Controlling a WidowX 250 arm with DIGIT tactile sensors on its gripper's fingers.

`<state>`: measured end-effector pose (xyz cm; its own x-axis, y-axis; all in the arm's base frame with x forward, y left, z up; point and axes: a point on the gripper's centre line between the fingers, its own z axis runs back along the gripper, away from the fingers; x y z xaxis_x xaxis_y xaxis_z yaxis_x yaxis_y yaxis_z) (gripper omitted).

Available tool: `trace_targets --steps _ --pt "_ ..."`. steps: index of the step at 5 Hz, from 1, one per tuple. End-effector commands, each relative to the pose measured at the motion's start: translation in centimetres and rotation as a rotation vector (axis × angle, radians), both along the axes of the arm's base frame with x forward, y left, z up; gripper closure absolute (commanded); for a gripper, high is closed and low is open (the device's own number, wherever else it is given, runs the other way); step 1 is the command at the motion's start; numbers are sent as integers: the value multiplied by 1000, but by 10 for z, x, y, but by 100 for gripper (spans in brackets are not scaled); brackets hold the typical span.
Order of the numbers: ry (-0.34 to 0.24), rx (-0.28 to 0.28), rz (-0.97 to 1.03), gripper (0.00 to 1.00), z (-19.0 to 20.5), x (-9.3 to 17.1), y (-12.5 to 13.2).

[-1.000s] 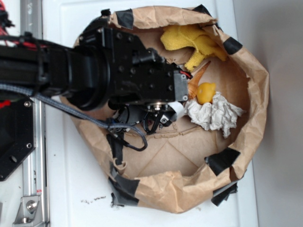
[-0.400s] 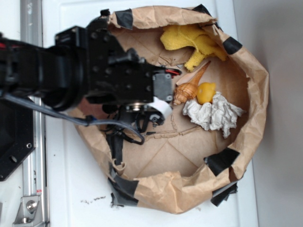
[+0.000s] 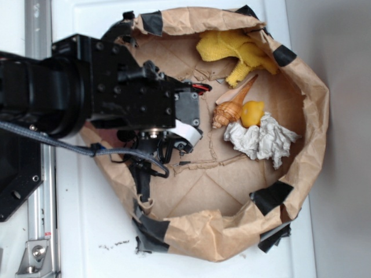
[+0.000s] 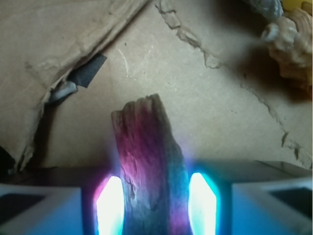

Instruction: Grab the wood chip.

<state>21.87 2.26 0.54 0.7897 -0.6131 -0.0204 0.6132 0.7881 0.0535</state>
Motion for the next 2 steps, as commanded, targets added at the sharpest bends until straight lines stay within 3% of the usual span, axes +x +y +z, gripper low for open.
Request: trace_targets --steps 1,2 --pt "-122 -14 202 100 32 0 0" --pt "-270 -78 408 100 82 -11 0"
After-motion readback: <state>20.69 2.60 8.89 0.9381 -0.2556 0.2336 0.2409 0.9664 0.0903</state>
